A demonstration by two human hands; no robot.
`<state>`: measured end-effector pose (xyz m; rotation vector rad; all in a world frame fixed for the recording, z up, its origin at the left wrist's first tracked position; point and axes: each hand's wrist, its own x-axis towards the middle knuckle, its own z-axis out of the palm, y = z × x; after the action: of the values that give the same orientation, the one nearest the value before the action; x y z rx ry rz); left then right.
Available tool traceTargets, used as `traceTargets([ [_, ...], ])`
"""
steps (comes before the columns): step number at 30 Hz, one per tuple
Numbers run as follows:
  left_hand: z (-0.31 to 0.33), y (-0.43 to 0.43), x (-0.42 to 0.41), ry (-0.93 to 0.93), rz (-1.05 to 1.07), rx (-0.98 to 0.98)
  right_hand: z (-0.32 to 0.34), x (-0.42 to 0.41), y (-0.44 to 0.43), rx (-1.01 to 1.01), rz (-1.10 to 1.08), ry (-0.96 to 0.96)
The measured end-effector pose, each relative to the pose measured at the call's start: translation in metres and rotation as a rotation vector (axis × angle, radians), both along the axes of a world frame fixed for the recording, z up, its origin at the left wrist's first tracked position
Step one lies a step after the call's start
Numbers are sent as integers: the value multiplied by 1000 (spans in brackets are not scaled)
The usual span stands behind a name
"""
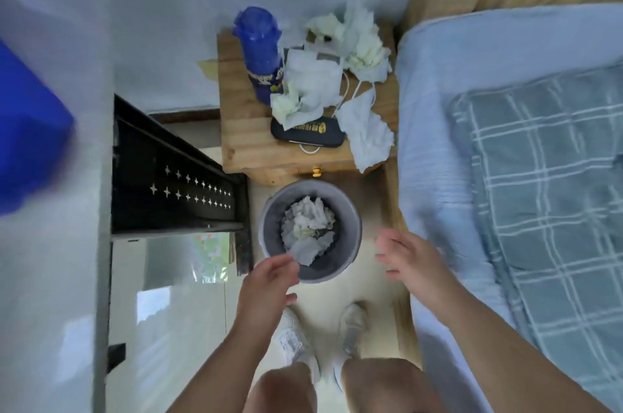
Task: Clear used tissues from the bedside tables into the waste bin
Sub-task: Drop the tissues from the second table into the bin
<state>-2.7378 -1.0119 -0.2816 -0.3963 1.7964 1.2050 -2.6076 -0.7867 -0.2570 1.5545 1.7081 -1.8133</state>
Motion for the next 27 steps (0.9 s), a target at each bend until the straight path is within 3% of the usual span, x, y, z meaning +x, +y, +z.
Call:
traceTargets([
  [5, 82, 27, -28, 99, -76, 10, 80, 1, 34, 110, 64, 35],
  [11, 102, 92, -93, 230, -149, -14, 95, -39, 79, 212, 198, 8],
  [15, 92, 137, -139, 333, -196, -90, 80, -77, 110, 261, 326, -15],
  [20, 54, 166, -183, 438, -146, -163, 39, -112, 123, 555, 688, -71],
  [24, 14, 181, -203, 581, -150, -297, -4, -139, 123, 638, 638, -41],
  [27, -11, 191, -209, 584, -142, -298, -38, -152, 123, 711, 619, -43],
])
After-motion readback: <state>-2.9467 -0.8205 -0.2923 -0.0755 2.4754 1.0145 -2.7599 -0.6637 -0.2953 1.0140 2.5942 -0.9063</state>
